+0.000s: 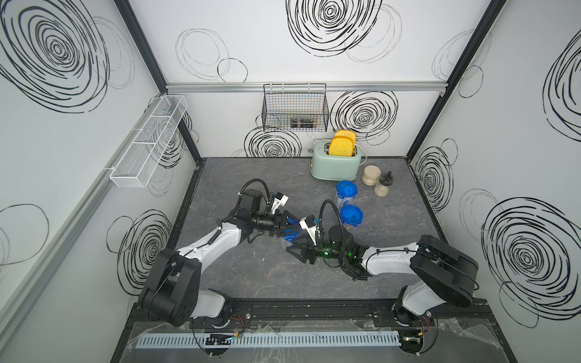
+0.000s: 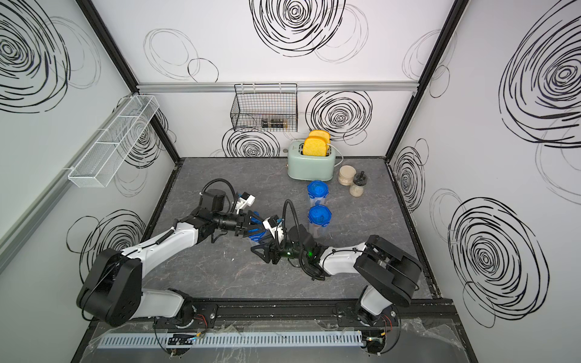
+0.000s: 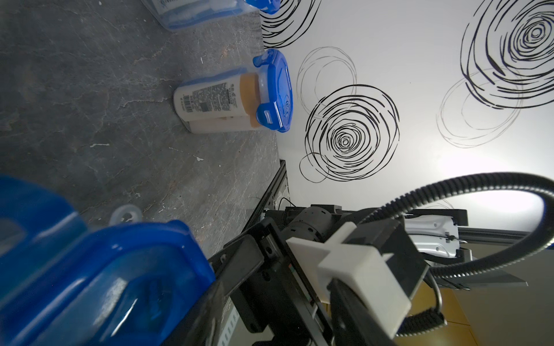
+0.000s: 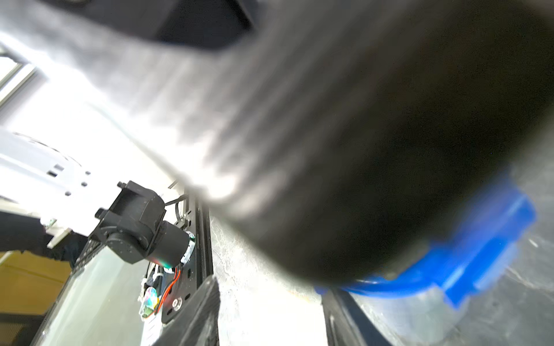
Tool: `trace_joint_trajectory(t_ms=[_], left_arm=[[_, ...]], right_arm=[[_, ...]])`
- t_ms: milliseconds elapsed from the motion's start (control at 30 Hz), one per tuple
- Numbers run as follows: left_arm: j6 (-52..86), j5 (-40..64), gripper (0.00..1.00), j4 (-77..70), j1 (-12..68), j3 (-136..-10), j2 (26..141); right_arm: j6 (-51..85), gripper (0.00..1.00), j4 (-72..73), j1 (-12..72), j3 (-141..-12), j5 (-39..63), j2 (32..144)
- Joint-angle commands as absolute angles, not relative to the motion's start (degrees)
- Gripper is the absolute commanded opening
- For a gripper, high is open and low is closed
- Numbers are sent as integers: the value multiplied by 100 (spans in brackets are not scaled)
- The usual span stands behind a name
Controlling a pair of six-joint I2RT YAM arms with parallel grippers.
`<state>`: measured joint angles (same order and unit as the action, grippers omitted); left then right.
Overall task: Take out toiletry kits
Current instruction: Unfasten the latch on the container.
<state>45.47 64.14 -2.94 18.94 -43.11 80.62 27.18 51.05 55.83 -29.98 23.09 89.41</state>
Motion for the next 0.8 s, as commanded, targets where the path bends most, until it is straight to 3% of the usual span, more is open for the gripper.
trace_joint_trajectory(t_ms=[0, 767], left_arm=[[4254, 5459, 61, 276, 1895, -3903, 8473], [4236, 5353, 61, 294, 1867, -3868, 8455]], right_arm=[[2212, 57, 6003, 5654, -3396, 3106, 8932], [1917, 57, 6948, 5501, -3291, 4646, 9402]])
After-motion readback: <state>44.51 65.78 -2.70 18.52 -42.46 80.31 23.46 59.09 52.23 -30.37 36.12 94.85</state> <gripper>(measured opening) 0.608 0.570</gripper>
